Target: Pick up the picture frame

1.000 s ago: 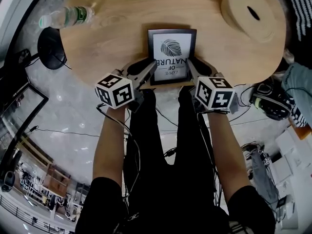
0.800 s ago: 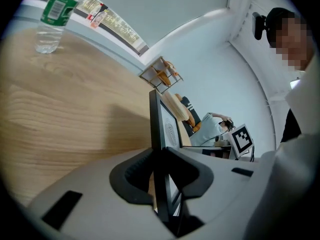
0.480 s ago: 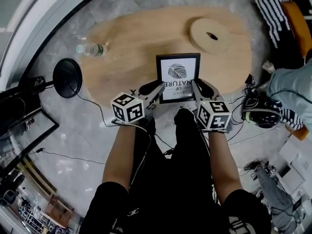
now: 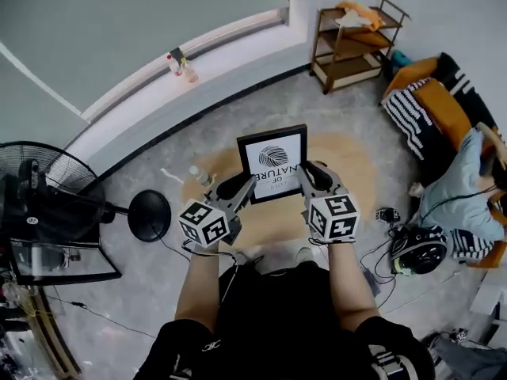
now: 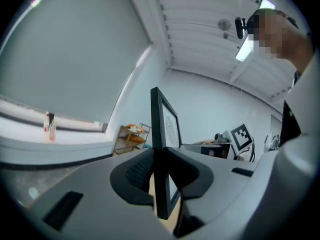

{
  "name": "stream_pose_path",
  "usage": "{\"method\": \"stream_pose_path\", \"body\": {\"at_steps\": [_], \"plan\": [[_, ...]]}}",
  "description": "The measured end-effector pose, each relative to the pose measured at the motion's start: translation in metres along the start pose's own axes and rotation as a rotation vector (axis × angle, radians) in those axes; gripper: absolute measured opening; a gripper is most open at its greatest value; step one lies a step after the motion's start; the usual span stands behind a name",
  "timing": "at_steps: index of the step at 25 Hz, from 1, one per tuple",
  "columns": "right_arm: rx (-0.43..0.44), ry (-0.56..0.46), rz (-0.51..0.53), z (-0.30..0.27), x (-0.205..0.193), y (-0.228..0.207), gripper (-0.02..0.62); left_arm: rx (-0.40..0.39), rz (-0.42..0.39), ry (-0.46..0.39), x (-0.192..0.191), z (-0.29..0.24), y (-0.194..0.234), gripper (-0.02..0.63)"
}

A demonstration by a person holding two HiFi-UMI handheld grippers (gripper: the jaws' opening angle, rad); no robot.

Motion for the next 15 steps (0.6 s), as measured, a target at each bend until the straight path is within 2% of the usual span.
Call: {"method": "stream_pose_path", "body": {"at_steps": [6, 10, 12, 15], "plan": [[0.087, -0.201, 0.112, 0.082, 0.113, 0.079, 0.086, 0.042, -0.196, -0.154, 0.130, 0.061, -0.065, 0.091], [0.136, -0.283, 0.161, 0.082, 0.172, 0.149, 0.087, 0.040, -0.302, -0.216, 0.207, 0.111, -0.048, 0.091], [0.139, -0.298, 0.177, 0.077, 0.182, 0.172, 0.087, 0.054, -0.326, -0.233, 0.223, 0.128, -0.039, 0.091], [0.145, -0.296, 0.183, 0.082, 0.186, 0.184, 0.086, 0.072, -0.323, -0.245, 0.228, 0.140, -0.041, 0.091]]}}
Point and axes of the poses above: the fingertips, and each gripper's own axes: z backward along the fingers, y to its left, x out of its top, the point moved 1 cm from there along z, backward along the fingers, and after that the axes turned 10 degrees about -z, right-handed, at the moved point
